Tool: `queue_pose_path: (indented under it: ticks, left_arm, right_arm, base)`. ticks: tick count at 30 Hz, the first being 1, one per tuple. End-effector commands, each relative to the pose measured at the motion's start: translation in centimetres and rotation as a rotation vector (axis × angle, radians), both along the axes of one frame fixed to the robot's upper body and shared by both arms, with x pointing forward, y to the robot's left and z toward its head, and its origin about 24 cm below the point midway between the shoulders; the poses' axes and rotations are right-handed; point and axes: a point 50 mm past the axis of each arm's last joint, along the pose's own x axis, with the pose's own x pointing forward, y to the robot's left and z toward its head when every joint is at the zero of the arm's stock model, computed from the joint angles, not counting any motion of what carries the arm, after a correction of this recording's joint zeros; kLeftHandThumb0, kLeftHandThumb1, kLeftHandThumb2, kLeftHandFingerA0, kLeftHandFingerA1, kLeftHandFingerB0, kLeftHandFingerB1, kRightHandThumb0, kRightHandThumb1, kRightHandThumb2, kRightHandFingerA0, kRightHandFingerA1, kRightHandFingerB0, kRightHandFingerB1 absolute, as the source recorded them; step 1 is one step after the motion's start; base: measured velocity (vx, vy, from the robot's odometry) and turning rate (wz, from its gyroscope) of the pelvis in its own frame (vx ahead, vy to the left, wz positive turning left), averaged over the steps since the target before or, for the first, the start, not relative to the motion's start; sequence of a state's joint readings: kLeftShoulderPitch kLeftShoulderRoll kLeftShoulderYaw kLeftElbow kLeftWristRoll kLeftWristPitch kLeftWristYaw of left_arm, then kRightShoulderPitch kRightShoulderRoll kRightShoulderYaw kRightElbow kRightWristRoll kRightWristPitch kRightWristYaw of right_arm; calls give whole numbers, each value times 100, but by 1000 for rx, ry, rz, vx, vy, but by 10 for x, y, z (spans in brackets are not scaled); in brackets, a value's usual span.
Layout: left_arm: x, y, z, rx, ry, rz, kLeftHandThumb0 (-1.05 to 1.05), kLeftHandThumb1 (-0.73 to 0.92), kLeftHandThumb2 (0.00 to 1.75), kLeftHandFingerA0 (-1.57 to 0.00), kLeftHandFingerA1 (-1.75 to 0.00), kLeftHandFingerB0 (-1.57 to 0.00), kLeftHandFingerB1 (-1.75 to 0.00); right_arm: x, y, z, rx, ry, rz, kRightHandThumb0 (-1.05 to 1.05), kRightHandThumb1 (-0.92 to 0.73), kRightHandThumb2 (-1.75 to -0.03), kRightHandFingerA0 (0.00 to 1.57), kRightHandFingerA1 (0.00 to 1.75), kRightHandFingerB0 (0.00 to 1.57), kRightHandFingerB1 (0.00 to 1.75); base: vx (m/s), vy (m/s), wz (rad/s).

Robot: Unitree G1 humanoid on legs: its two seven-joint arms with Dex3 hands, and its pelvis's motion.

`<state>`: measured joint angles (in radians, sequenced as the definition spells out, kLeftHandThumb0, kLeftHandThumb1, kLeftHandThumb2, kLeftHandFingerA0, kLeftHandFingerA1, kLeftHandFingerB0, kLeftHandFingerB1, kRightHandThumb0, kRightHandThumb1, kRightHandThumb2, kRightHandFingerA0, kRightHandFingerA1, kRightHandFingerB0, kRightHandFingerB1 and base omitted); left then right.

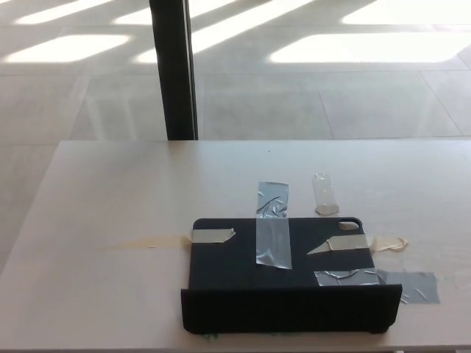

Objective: The robot uses its right hand to open a folded tablet cover kept in the middle of the desk

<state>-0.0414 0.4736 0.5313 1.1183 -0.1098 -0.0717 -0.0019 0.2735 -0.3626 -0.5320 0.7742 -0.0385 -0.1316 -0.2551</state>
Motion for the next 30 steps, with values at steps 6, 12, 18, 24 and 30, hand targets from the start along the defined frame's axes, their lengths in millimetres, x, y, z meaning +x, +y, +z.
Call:
queue_pose_path:
  ticks: [6, 12, 18, 24, 30]
  left_arm:
    - [-3, 13, 11, 45, -92, 99, -28, 32, 54, -114, -76, -103, -74]
    - [-2, 13, 11, 32, -85, 94, -28, 32, 53, -119, -76, -101, -73]
    - [-1, 13, 11, 15, -88, 76, -31, 31, 51, -121, -77, -103, -73]
    - [0, 11, 10, -2, -103, 69, -32, 31, 51, -122, -77, -103, -73]
    - [2, 11, 10, -5, -100, 66, -39, 25, 71, -113, -89, -96, -82]
  right_arm:
    - [18, -27, 57, -207, -346, -101, -50, -48, -56, 95, 72, 99, 53]
    - [91, -21, 153, -284, -574, 184, -66, -47, -56, 46, 59, 43, 44]
    - [168, 54, 240, -474, -609, 728, -53, -44, -54, 39, 40, 30, 31]
    - [203, 132, 258, -570, -550, 1095, -65, -46, -55, 27, 42, 27, 29]
    - [226, 197, 252, -560, -439, 1370, -70, -47, -55, 25, 37, 25, 29]
  base:
    - [0, 0, 0]
    - [0, 0, 0]
    - [0, 0, 0]
    - [0, 0, 0]
    - [0, 0, 0]
